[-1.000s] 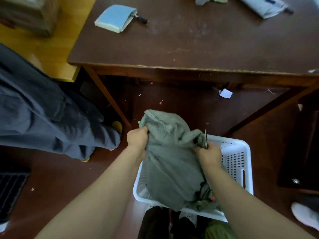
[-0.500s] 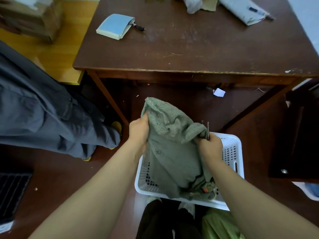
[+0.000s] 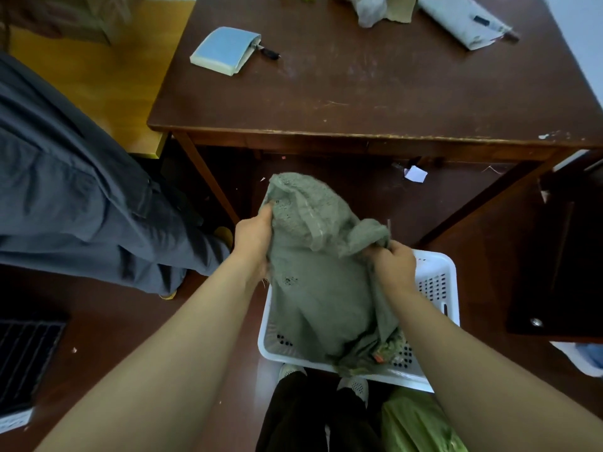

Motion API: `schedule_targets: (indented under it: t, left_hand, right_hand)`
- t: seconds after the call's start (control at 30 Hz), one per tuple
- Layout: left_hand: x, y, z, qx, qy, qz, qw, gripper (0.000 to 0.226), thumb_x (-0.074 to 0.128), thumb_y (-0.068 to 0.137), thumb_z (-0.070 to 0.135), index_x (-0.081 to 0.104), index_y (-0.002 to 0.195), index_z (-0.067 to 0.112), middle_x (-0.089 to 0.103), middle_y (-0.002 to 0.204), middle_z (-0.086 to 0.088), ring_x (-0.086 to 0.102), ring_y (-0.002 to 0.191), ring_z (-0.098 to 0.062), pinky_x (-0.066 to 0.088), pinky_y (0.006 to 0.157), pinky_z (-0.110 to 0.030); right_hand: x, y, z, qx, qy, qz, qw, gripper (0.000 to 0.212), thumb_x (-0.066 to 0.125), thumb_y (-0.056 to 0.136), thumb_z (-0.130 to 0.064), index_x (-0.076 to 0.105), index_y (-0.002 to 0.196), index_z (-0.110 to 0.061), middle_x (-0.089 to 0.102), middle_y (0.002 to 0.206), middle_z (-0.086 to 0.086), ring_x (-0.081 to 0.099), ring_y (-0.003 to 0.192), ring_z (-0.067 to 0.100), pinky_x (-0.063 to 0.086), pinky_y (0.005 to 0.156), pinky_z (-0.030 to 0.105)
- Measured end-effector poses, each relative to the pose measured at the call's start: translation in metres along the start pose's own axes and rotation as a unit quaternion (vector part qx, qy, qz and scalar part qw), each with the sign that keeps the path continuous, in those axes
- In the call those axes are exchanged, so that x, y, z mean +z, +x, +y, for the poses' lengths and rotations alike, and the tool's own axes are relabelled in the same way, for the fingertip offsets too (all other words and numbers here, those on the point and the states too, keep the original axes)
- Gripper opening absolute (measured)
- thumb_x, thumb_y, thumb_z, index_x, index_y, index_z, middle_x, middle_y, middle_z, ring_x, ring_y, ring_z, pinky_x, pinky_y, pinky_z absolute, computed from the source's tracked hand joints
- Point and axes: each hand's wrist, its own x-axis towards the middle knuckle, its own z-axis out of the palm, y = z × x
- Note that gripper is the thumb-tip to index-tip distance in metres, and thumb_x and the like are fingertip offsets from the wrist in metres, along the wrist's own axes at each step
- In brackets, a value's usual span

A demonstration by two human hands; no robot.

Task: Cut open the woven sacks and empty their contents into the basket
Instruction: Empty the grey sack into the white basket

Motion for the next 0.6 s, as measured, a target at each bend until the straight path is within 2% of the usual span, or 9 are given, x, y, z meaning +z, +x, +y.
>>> schedule_targets:
  t: [0.17, 0.27, 0.33, 0.37, 0.43, 0.47, 0.5, 0.57, 0.6]
  left_hand:
    - [-0.019, 0.005, -0.035, -0.128, 0.052, 0.019, 0.990, 0.057, 0.064, 0.084, 0.052, 0.058, 0.110, 0.002, 0.069, 0.091, -0.010, 0.068, 0.079, -0.026, 0.058, 0.070, -0.037]
    - [-0.021, 0.003, -0.051, -0.264, 0.060, -0.053, 0.961, 0.096, 0.050, 0.064, 0.088, 0.059, 0.124, 0.014, 0.068, 0.113, -0.007, 0.062, 0.111, -0.033, 0.047, 0.095, -0.045]
    - [-0.015, 0.003, -0.060, -0.312, 0.066, -0.108, 0.942, 0.104, 0.049, 0.057, 0.092, 0.052, 0.126, 0.014, 0.054, 0.126, -0.004, 0.043, 0.129, -0.038, 0.036, 0.097, -0.049]
    - [-0.010, 0.005, -0.065, -0.330, 0.053, -0.134, 0.933, 0.106, 0.055, 0.055, 0.089, 0.050, 0.129, 0.014, 0.051, 0.131, -0.008, 0.042, 0.130, -0.039, 0.035, 0.100, -0.055]
    - [0.003, 0.010, -0.081, -0.349, 0.032, -0.149, 0.925, 0.084, 0.067, 0.065, 0.072, 0.057, 0.122, 0.012, 0.060, 0.120, -0.013, 0.055, 0.115, -0.035, 0.047, 0.092, -0.054]
    - [0.009, 0.013, -0.089, -0.348, 0.045, -0.143, 0.925, 0.064, 0.070, 0.072, 0.059, 0.062, 0.115, 0.012, 0.067, 0.106, -0.012, 0.063, 0.100, -0.029, 0.055, 0.080, -0.044]
    - [0.013, 0.016, -0.098, -0.345, 0.070, -0.130, 0.927, 0.045, 0.071, 0.079, 0.044, 0.064, 0.108, 0.011, 0.071, 0.090, -0.010, 0.066, 0.085, -0.023, 0.058, 0.064, -0.034]
    - [0.020, 0.023, -0.116, -0.327, 0.121, -0.105, 0.931, 0.011, 0.062, 0.089, 0.019, 0.062, 0.087, 0.008, 0.067, 0.056, -0.005, 0.064, 0.056, -0.014, 0.049, 0.039, -0.020]
    - [0.018, 0.025, -0.124, -0.313, 0.133, -0.089, 0.936, 0.015, 0.056, 0.092, 0.010, 0.058, 0.078, 0.007, 0.061, 0.044, -0.004, 0.060, 0.042, -0.012, 0.043, 0.032, -0.017]
  right_hand:
    - [0.003, -0.008, 0.029, 0.044, -0.036, -0.046, 0.997, 0.022, 0.066, 0.081, -0.011, 0.060, 0.063, -0.022, 0.061, 0.068, -0.002, 0.057, 0.072, 0.017, 0.046, 0.070, 0.034]
    - [0.010, -0.009, 0.045, 0.103, 0.007, -0.090, 0.991, 0.007, 0.065, 0.085, -0.014, 0.070, 0.089, -0.018, 0.070, 0.090, 0.003, 0.065, 0.087, 0.022, 0.054, 0.082, 0.041]
    - [0.024, -0.013, 0.056, 0.157, 0.030, -0.124, 0.979, 0.013, 0.065, 0.080, -0.017, 0.070, 0.092, -0.013, 0.071, 0.092, 0.011, 0.067, 0.088, 0.030, 0.055, 0.084, 0.048]
    - [0.031, -0.016, 0.060, 0.185, 0.043, -0.130, 0.973, 0.019, 0.066, 0.075, -0.020, 0.069, 0.091, -0.010, 0.072, 0.089, 0.013, 0.068, 0.085, 0.032, 0.056, 0.081, 0.049]
    - [0.044, -0.022, 0.068, 0.236, 0.083, -0.115, 0.961, 0.022, 0.068, 0.074, -0.020, 0.064, 0.087, -0.003, 0.069, 0.064, 0.009, 0.067, 0.058, 0.020, 0.058, 0.056, 0.033]
    - [0.047, -0.024, 0.071, 0.260, 0.101, -0.107, 0.954, 0.014, 0.065, 0.081, -0.015, 0.058, 0.082, -0.003, 0.058, 0.046, 0.004, 0.055, 0.037, 0.011, 0.046, 0.038, 0.021]
    - [0.049, -0.024, 0.076, 0.287, 0.114, -0.104, 0.946, 0.010, 0.058, 0.088, -0.011, 0.053, 0.081, -0.006, 0.045, 0.036, 0.000, 0.037, 0.025, 0.007, 0.030, 0.030, 0.013]
    - [0.046, -0.023, 0.086, 0.347, 0.144, -0.094, 0.922, 0.011, 0.056, 0.089, -0.009, 0.047, 0.083, -0.012, 0.034, 0.042, 0.000, 0.021, 0.023, 0.006, 0.016, 0.030, 0.010]
    - [0.042, -0.022, 0.093, 0.371, 0.162, -0.096, 0.909, 0.014, 0.059, 0.086, -0.010, 0.046, 0.082, -0.013, 0.033, 0.047, 0.001, 0.020, 0.024, 0.006, 0.013, 0.030, 0.011]
